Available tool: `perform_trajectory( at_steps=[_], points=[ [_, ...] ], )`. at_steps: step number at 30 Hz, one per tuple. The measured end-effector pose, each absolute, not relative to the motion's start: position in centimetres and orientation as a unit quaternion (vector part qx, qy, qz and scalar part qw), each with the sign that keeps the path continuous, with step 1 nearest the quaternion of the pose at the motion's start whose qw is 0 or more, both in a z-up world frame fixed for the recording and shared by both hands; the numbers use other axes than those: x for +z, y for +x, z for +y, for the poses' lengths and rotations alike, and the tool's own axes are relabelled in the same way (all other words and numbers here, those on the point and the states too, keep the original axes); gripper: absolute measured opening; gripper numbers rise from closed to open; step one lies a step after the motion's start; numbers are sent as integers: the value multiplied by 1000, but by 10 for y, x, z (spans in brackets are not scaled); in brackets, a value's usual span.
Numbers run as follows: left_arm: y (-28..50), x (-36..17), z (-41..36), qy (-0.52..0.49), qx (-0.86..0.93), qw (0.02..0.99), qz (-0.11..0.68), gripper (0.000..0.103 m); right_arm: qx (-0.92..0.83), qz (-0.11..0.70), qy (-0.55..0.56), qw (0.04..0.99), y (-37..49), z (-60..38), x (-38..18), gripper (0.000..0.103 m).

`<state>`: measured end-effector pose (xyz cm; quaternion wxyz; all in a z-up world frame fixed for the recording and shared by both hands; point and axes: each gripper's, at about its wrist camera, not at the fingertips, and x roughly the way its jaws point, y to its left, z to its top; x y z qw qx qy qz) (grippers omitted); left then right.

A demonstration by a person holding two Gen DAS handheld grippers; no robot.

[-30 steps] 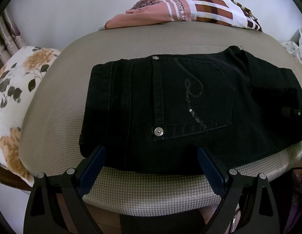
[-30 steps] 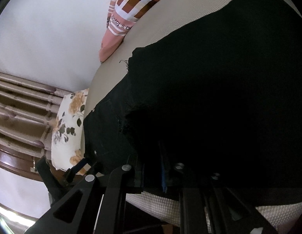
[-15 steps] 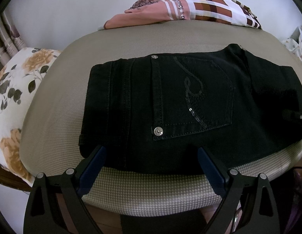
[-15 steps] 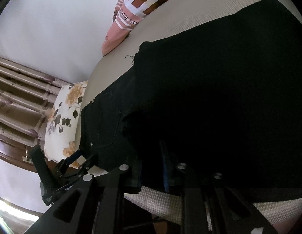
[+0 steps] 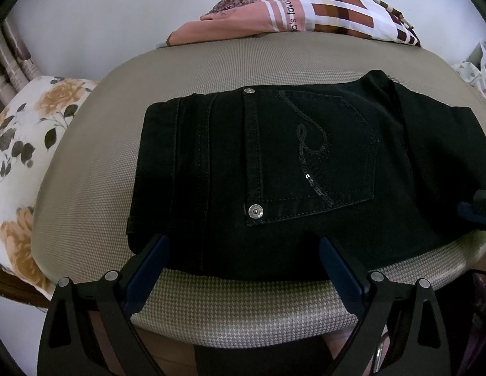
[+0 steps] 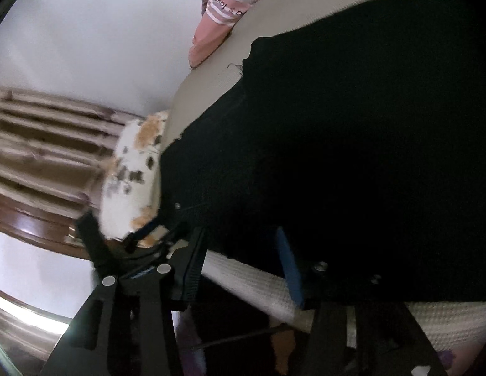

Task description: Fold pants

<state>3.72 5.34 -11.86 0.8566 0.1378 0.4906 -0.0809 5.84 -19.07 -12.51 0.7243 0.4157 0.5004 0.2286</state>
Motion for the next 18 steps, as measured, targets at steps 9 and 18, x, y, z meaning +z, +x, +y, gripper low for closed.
perform_trajectory(
  at_steps=[9,18],
  points=[
    [38,-118,54,137,-81,856,491,96,283,444,616,587,46,-225,-167,57],
    [37,-119,58,125,-77,858,492,96,294,405,624,600,47,-245,-146,70]
  ],
)
